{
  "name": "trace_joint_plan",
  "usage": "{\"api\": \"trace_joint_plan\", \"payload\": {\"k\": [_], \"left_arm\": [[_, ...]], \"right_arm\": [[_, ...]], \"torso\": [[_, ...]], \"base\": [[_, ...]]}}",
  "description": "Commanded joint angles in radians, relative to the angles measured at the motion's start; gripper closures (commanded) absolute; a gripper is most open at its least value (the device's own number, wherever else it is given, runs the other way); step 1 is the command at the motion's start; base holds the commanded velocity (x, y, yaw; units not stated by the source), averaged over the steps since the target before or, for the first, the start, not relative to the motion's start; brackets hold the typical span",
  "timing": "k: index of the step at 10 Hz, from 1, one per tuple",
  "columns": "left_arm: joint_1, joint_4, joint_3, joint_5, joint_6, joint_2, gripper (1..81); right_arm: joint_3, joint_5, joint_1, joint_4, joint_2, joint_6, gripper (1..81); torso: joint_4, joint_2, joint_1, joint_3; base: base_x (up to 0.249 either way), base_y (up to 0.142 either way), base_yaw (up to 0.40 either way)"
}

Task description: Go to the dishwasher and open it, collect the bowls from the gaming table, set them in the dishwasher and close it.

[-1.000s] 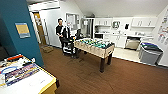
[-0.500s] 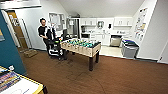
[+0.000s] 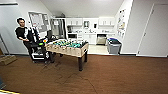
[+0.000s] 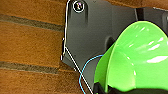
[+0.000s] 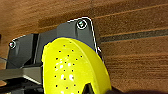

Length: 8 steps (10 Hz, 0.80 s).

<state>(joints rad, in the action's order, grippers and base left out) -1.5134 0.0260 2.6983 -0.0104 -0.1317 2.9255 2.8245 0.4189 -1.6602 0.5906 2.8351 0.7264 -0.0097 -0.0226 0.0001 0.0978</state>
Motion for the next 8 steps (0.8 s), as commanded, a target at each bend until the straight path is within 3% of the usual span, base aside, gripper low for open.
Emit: {"api": "trace_joint_plan", "payload": {"k": [1,5,8], "left_arm": [[0.037,-0.001,0.005,-0.059,0.003,-0.015,81.1],[0.037,-0.004,0.003,-0.056,0.003,-0.025,81.1],[0.037,-0.004,0.003,-0.056,0.003,-0.025,81.1]], "right_arm": [[0.016,-0.032,0.03,0.005,-0.026,-0.001,81.1],[0.016,-0.032,0.032,0.006,-0.026,-0.001,81.1],[0.016,-0.032,0.032,0.006,-0.027,-0.001,81.1]], "torso": [[0.0,0.0,0.0,0.0],[0.0,0.0,0.0,0.0],[0.0,-0.001,0.0,0.0]], "base": [[0.0,0.0,-0.252],[0.067,0.0,0.0],[0.142,0.0,0.0]]}}
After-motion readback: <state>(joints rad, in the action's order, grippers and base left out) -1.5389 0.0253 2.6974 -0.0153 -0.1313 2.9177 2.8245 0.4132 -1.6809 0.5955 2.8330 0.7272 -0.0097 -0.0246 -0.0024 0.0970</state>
